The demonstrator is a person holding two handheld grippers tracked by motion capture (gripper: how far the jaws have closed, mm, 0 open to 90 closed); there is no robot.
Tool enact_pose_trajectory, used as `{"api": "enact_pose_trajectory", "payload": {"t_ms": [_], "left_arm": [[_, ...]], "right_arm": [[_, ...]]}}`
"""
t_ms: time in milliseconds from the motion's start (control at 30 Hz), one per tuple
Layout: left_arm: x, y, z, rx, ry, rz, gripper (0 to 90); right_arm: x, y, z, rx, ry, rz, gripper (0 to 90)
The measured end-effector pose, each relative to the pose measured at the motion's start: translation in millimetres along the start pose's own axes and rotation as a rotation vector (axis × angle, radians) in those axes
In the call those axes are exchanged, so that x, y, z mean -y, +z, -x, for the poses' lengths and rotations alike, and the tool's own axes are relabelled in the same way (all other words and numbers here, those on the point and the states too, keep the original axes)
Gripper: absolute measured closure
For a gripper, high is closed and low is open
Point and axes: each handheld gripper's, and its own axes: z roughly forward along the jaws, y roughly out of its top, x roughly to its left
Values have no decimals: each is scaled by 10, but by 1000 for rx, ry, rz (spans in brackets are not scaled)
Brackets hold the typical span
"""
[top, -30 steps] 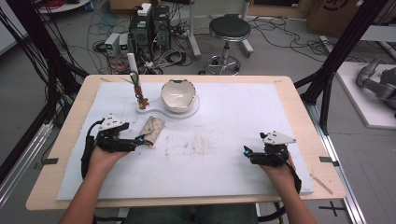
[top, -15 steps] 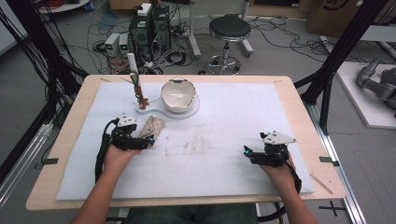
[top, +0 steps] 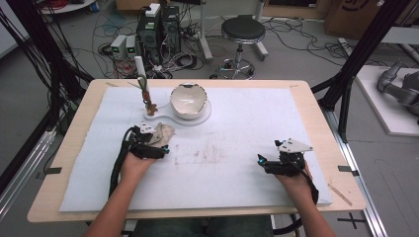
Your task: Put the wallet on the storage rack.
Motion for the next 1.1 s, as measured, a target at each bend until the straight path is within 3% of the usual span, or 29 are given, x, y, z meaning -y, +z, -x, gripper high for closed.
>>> {"api": "enact_pose_trajectory", "payload": {"t_ms": [333, 700, 1000, 1100], "left_arm": [[49, 29, -13, 13, -26, 11, 146], [52, -14, -12, 49, -4, 22, 316], [38, -54, -29, 56, -15, 21, 359], [5, -123, -30, 67, -19, 48, 360]], "right_arm": [[6, -3, 1, 1, -2, -3, 171], [13, -5, 6, -1, -2, 2, 171], [12, -13, 4, 0, 0, 4, 171], [12, -13, 11, 0, -3, 3, 171]]}}
